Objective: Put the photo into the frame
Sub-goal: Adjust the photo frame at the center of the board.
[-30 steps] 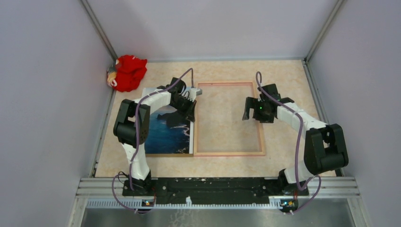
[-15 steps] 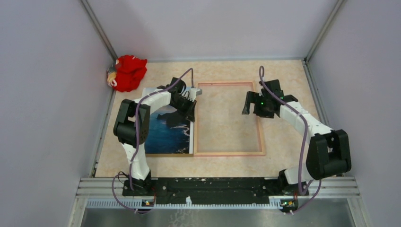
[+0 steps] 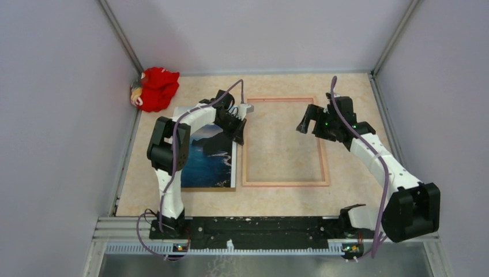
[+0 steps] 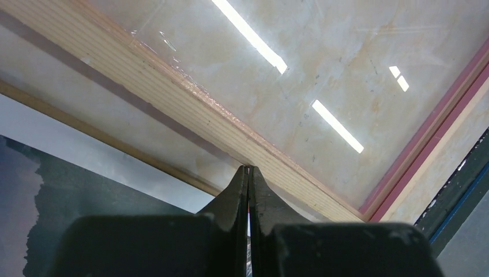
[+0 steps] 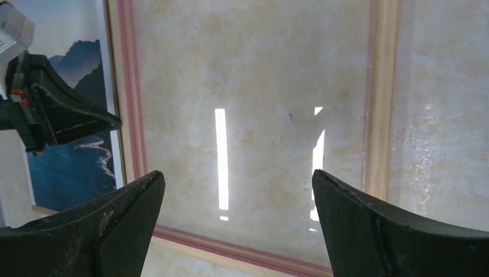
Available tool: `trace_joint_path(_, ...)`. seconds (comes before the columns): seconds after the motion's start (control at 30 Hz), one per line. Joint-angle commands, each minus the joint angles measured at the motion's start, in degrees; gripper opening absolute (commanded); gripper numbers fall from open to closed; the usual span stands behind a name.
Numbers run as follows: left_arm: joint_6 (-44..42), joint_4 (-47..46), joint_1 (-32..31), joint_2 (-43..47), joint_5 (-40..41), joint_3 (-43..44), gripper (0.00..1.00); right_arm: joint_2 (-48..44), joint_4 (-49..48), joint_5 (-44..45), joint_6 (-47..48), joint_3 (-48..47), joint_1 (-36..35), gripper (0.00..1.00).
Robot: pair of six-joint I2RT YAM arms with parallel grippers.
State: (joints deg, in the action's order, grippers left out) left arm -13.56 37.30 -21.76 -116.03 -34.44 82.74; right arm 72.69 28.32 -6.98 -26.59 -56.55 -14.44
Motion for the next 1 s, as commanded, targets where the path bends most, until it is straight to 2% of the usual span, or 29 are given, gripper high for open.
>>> trace_joint_path(0.0, -0.82, 1.56, -0.75, -0.75, 0.26, 4.06, 0.05, -3.3, -7.18, -5.69, -3.41, 3.77, 0.29, 0.99)
trace_joint_path(0.07, -1.65, 3.25, -0.18, 0.98, 0.72, 5.48, 0.09, -3.07, -9.41, -7.93, -4.79, 3.94, -1.17, 0.99)
trace_joint_path(0.13, -2.15, 4.92, 1.4, 3.52, 0.61, 6.71, 0.17, -1.94, -9.84, -5.77, -5.15, 2.31, -4.98, 0.99)
trace_joint_path(0.2, -3.1, 7.32, 4.01, 6.23, -0.12, 8.42, 0.33, 0.12, -9.57, -3.06, -5.45, -0.47, -9.52, 0.99)
trace_joint_path(0.27, -4.02, 9.95, 7.41, 9.56, -0.26, 9.46, 0.57, 2.91, -9.8, -1.26, -6.46, -3.42, -14.06, 0.99)
trace_joint_path(0.3, -4.38, 10.84, 9.42, 11.1, 0.1, 9.39, 0.64, 5.07, -9.96, -0.04, -7.16, -4.84, -16.6, 0.99)
trace_joint_path(0.37, -6.15, 12.44, 13.63, 14.12, 1.15, 8.63, 0.7, 8.9, -10.93, 1.81, -8.2, -8.48, -21.18, 0.99)
trace_joint_path(0.57, -12.27, 12.54, 28.22, 21.92, 9.15, 0.43, 0.73, 24.71, -11.43, 4.52, -10.08, -22.09, -31.78, 0.98)
trace_joint_path(0.67, -15.47, 12.49, 36.34, 22.89, 10.03, -2.01, 0.73, 33.41, -9.38, 6.13, -9.93, -31.19, -34.0, 0.98)
trace_joint_path(0.77, -17.19, 10.0, 41.75, 22.25, 13.8, -4.28, 0.73, 40.94, -7.8, 7.46, -9.98, -38.73, -34.34, 0.98)
trace_joint_path(0.97, -17.82, 2.09, 44.0, 20.8, 19.53, -11.14, 0.71, 52.03, -4.48, 10.51, -10.54, -49.16, -34.31, 0.98)
